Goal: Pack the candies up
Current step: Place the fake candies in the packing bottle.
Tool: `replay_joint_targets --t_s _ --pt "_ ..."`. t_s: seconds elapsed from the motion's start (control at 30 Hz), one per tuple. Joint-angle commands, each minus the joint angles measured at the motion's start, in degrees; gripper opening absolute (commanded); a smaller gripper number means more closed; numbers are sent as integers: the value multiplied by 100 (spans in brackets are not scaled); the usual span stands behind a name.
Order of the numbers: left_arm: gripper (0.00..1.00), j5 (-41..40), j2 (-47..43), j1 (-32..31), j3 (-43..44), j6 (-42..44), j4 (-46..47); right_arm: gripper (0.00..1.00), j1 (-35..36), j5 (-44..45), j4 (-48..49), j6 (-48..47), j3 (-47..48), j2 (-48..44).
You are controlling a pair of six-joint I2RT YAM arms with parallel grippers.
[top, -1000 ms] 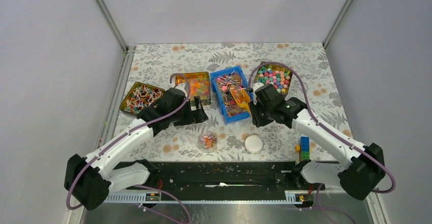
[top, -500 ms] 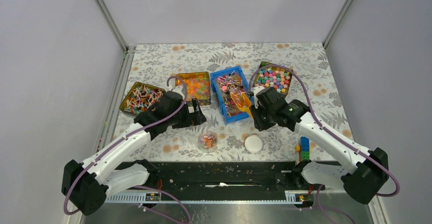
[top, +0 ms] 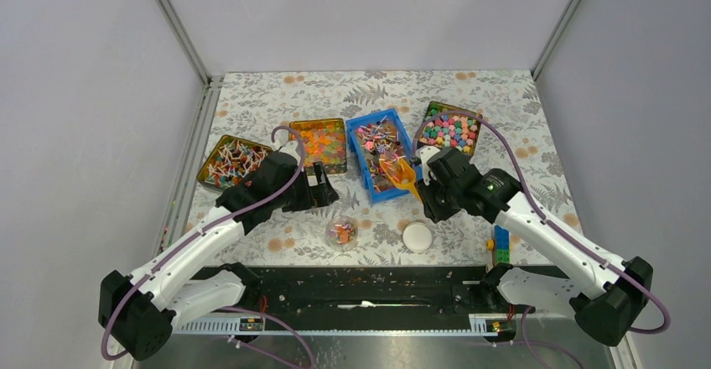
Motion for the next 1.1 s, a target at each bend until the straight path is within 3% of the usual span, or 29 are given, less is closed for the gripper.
replay_joint_targets --t_s 0.0,1.07 --pt "97 -156 -160 -8 -46 54 191 0 109 20 -74 -95 238 -218" --pt "97 -546 -503 -8 -113 -118 124 0 871 -515 -500 -272 486 -630"
